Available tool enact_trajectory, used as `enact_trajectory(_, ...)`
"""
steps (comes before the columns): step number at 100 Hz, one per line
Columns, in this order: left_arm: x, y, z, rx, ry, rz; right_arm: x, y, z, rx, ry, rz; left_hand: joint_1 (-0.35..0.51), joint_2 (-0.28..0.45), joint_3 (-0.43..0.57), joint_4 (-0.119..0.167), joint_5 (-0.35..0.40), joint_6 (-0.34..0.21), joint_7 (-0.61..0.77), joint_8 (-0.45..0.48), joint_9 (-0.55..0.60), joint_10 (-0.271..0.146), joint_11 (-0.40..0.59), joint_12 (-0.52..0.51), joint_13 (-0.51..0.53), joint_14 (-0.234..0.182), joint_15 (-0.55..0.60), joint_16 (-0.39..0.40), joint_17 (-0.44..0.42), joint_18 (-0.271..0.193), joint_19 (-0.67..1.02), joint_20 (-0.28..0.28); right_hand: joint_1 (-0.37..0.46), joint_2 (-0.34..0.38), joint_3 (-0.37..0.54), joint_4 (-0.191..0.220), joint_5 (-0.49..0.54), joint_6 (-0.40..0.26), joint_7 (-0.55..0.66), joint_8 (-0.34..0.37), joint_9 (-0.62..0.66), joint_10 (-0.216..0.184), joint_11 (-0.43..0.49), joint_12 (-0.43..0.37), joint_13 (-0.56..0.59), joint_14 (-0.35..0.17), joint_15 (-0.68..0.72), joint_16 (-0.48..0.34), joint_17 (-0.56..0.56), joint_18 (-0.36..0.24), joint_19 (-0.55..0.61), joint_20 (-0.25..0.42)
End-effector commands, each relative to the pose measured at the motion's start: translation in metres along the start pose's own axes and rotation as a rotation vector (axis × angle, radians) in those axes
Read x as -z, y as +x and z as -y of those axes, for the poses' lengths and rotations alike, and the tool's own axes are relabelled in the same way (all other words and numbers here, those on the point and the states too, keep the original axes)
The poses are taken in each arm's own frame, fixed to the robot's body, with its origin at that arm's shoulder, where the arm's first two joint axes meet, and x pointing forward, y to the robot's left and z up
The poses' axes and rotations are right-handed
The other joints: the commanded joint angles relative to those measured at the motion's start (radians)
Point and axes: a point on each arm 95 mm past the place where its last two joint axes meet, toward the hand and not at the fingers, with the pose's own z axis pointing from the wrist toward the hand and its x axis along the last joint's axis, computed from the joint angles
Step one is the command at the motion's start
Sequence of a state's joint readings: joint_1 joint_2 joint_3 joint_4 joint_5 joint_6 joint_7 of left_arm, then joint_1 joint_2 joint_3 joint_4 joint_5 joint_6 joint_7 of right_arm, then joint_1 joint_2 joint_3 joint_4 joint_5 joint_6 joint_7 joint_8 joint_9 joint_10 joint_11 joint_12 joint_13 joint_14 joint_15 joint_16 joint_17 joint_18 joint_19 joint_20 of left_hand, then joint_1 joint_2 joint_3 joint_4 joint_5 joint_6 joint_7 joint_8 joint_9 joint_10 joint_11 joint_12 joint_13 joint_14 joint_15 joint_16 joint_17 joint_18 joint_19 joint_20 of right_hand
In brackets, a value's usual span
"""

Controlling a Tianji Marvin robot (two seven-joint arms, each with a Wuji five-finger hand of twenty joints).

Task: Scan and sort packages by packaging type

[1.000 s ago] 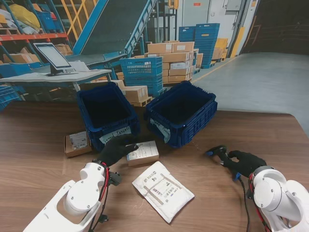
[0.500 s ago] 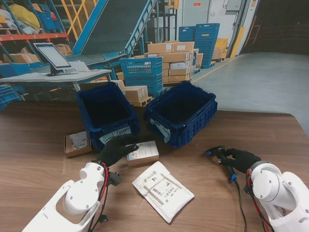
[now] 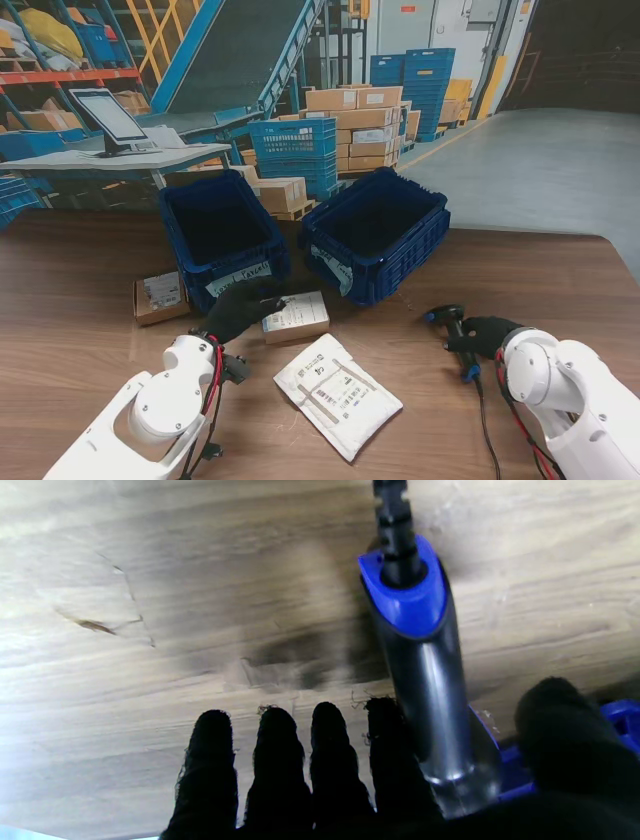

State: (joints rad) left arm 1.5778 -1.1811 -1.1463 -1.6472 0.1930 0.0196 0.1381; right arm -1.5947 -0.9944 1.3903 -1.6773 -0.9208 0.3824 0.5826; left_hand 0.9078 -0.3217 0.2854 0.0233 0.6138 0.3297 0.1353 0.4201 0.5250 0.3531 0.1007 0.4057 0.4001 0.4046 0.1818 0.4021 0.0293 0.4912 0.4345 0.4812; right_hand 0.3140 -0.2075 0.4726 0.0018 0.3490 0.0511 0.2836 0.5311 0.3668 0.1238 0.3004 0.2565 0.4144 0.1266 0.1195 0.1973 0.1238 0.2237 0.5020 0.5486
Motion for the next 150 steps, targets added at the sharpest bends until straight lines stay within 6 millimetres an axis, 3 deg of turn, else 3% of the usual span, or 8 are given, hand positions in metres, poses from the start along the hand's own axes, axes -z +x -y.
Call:
enact_trajectory(1,0.001,0.004,-0.002,0.005,-0.019,-0.012,-0.002,0.004,0.0,-0.008,0.015,0.009,-0.026,0.001,-0.02,0.031,-0.021,0.007,-0.017,-0.015,-0.033,0.004,-0.018,-0.015,-0.055,0.015,-0.036,-0.014,-0.011,-0.022,-0.027,-0.002,-0.044,-0.019,0.028,-0.02,-0.031,0.02,-0.014,0.01,-0.018,0.028,0.035,0.025,0.01,0.017,0.011,0.026,0.006,0.007,0.009,0.016)
enact_trajectory(40,0.0,0.003,0.001,0.002,-0.018,-0.016,-0.021,0.015,-0.014,0.046,0.031,0.062,-0.027,-0.003,-0.017,0.035,-0.021,0.01,-0.016,-0.016,-0.037,0.006,-0.018,-0.017,-0.056,0.017,-0.037,-0.015,-0.011,-0.021,-0.034,0.0,-0.02,-0.049,0.04,-0.022,0.0,0.03,-0.011,0.059,-0.037,0.027,0.181,0.149,0.072,0.022,0.134,0.133,0.029,-0.005,0.082,0.025)
enact_trajectory(81,0.0,0.002,0.003,0.002,-0.022,-0.014,-0.049,0.02,-0.017,0.083,0.052,0.071,-0.026,-0.003,-0.015,0.039,-0.022,0.009,-0.016,-0.017,-0.037,0.003,-0.018,-0.019,-0.058,0.016,-0.038,-0.016,-0.008,-0.022,-0.038,0.002,0.112,-0.112,0.041,-0.009,0.055,0.012,0.066,0.136,-0.009,0.033,0.38,0.311,0.1,-0.002,0.461,0.346,0.105,-0.025,0.279,0.11)
enact_trajectory(97,0.0,0.002,0.003,0.004,-0.026,-0.012,-0.057,0.021,-0.02,0.069,0.035,0.084,-0.024,-0.004,-0.014,0.04,-0.022,0.01,-0.016,-0.016,-0.036,0.003,-0.018,-0.019,-0.057,0.017,-0.037,-0.016,-0.007,-0.022,-0.038,0.004,0.264,-0.14,0.003,-0.002,0.107,-0.036,0.218,0.241,0.076,0.01,0.495,0.394,0.194,-0.027,0.632,0.448,0.192,-0.026,0.404,0.152)
enact_trajectory(105,-0.001,0.002,0.003,0.005,-0.028,-0.01,-0.059,0.022,-0.021,0.063,0.037,0.088,-0.024,-0.002,-0.014,0.041,-0.021,0.009,-0.016,-0.016,-0.037,0.003,-0.018,-0.019,-0.058,0.016,-0.038,-0.016,-0.006,-0.022,-0.038,0.004,0.374,-0.153,0.004,0.032,0.108,-0.069,0.312,0.303,0.119,-0.007,0.544,0.433,0.243,-0.045,0.709,0.496,0.233,-0.029,0.459,0.159)
enact_trajectory(115,-0.001,0.001,0.003,0.006,-0.03,-0.009,-0.061,0.022,-0.021,0.062,0.028,0.089,-0.023,-0.002,-0.014,0.041,-0.021,0.01,-0.016,-0.016,-0.036,0.004,-0.018,-0.019,-0.056,0.015,-0.037,-0.016,-0.006,-0.022,-0.038,0.005,0.411,-0.268,0.256,-0.056,0.064,-0.136,0.561,0.266,0.178,-0.032,0.597,0.48,0.312,-0.062,0.786,0.541,0.292,-0.027,0.538,0.168)
enact_trajectory(123,-0.001,0.001,0.003,0.007,-0.031,-0.008,-0.062,0.021,-0.022,0.06,0.016,0.089,-0.021,0.0,-0.013,0.042,-0.021,0.009,-0.016,-0.016,-0.036,0.003,-0.018,-0.019,-0.057,0.016,-0.037,-0.016,-0.006,-0.023,-0.038,0.006,0.472,-0.306,0.345,-0.085,0.054,-0.187,0.7,0.269,0.227,-0.036,0.614,0.531,0.365,-0.08,0.828,0.561,0.337,-0.026,0.595,0.182)
enact_trajectory(150,-0.001,0.001,0.002,0.006,-0.036,-0.007,-0.064,0.019,-0.024,0.059,-0.024,0.084,-0.017,0.004,-0.015,0.044,-0.02,0.009,-0.015,-0.016,-0.035,0.003,-0.018,-0.019,-0.055,0.015,-0.036,-0.015,-0.003,-0.024,-0.036,0.009,0.521,-0.277,0.367,-0.108,0.098,-0.26,0.867,0.347,0.316,-0.053,0.728,0.621,0.5,-0.139,1.037,0.659,0.456,-0.052,0.788,0.255)
